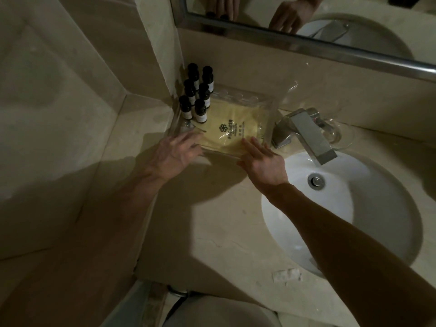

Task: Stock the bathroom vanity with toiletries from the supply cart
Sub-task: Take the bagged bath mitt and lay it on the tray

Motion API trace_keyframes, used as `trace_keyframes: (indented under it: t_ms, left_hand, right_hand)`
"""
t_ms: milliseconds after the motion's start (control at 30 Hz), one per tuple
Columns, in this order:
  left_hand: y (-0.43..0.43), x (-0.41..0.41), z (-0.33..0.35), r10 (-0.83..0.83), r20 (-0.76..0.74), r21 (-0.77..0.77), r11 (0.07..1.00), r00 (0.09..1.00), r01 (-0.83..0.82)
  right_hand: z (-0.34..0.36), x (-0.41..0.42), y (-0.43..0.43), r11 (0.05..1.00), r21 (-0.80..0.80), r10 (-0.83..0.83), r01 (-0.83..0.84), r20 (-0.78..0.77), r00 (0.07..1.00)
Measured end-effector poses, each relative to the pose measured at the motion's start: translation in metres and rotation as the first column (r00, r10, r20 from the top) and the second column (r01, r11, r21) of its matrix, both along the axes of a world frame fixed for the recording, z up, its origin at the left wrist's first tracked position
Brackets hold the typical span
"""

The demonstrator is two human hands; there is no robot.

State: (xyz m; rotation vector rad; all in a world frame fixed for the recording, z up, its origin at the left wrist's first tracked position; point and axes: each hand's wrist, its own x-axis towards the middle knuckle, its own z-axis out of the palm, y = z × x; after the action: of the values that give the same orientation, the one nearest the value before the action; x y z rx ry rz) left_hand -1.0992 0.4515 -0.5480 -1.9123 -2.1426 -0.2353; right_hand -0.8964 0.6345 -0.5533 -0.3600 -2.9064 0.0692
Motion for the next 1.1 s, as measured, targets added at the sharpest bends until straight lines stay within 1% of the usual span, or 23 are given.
trace_keyframes:
  t_ms: [100, 267, 433, 633, 767, 833, 933, 967, 1033, 1100]
  left_hand:
    - [0.001, 0.000, 0.005, 0.007, 0.004, -0.020, 1.000, 1.000, -0.007]
    - [0.010, 0.002, 0.013, 0.036, 0.014, -0.121, 0.992, 0.999, -0.034]
    - [0.016, 0.001, 0.019, 0.069, -0.038, -0.142, 0.987, 0.997, -0.074]
    - [0.025, 0.005, 0.022, 0.112, -0.075, -0.231, 0.965, 0.991, -0.127]
    - [0.029, 0.012, 0.027, 0.197, -0.049, -0.289, 0.936, 0.979, -0.203]
    - [0.031, 0.017, 0.036, 0.259, -0.022, -0.323, 0.912, 0.966, -0.252]
    - [0.028, 0.027, 0.047, 0.328, 0.002, -0.371, 0.878, 0.945, -0.303]
    - [0.024, 0.031, 0.049, 0.350, 0.024, -0.379, 0.870, 0.937, -0.315]
    - [0.015, 0.040, 0.053, 0.370, 0.049, -0.388, 0.863, 0.928, -0.324]
    - [0.005, 0.048, 0.059, 0.388, 0.073, -0.371, 0.866, 0.919, -0.336]
  right_hand:
    - [0.000, -0.001, -0.001, 0.999, -0.023, -0.038, 0.037, -0.016, 0.999]
    - [-0.001, -0.004, -0.003, 0.993, -0.062, -0.099, 0.096, -0.043, 0.994]
    - [0.003, -0.006, -0.007, 0.992, -0.033, -0.121, 0.119, -0.042, 0.992]
    - [0.008, -0.011, -0.012, 0.993, 0.016, -0.115, 0.115, 0.028, 0.993]
    - [0.013, -0.011, -0.014, 0.991, 0.064, -0.116, 0.114, 0.024, 0.993]
    - [0.015, -0.010, -0.015, 0.991, 0.062, -0.123, 0.119, 0.056, 0.991]
    - [0.029, -0.007, -0.016, 0.988, 0.034, -0.156, 0.153, 0.183, 0.971]
    - [0.031, -0.007, -0.015, 0.986, 0.027, -0.164, 0.162, 0.203, 0.965]
    - [0.041, -0.003, -0.020, 0.981, -0.048, -0.167, 0.186, 0.269, 0.949]
    - [0.049, 0.006, -0.025, 0.969, -0.114, -0.184, 0.220, 0.264, 0.947]
